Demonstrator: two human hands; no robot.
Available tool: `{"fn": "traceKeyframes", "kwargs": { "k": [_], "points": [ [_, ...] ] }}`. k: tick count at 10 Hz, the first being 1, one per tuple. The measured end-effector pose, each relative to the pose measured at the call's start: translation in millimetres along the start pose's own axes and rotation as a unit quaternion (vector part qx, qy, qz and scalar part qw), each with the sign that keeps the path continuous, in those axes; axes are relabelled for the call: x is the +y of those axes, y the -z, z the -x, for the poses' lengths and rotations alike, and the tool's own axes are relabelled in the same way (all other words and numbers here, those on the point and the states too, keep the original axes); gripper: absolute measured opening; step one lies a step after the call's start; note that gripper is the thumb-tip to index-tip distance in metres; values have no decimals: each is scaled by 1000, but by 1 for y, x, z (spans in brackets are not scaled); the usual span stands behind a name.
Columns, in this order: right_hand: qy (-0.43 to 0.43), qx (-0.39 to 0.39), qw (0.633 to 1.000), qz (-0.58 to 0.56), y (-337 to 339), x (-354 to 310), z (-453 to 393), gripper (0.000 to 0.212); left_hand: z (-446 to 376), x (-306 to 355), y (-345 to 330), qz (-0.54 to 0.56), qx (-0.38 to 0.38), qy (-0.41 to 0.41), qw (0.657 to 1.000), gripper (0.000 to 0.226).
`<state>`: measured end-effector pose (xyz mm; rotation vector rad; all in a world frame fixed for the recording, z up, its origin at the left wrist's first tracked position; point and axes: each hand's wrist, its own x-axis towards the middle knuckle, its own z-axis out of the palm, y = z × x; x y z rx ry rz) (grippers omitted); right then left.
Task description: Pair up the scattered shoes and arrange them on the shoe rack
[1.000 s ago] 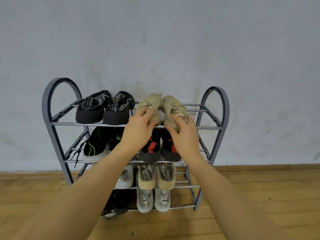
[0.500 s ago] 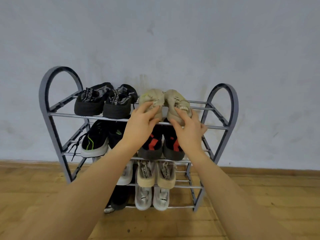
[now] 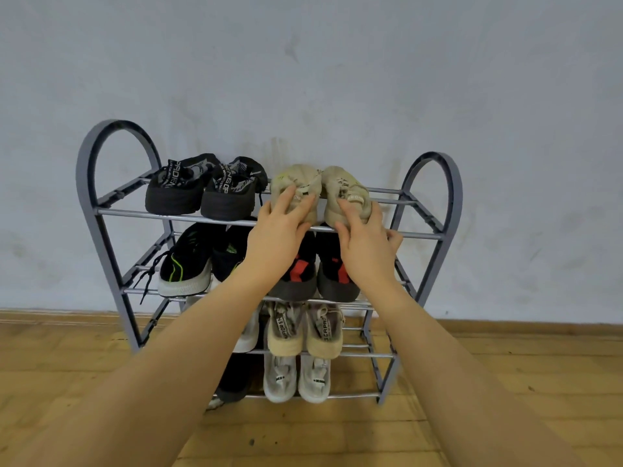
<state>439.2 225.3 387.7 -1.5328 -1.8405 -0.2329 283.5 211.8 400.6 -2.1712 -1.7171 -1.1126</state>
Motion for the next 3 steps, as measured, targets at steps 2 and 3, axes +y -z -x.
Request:
{"fn": "traceKeyframes", "kwargs": {
  "k": [2,3],
  "points": [
    [-2,-9,1000,-8,8,1,-1,48,2,1,4,-19,56,-8,998,47],
    [-15,14,999,-46,18,-3,-5,49,-7,1,14,13,51,16,999,43]
  ]
}}
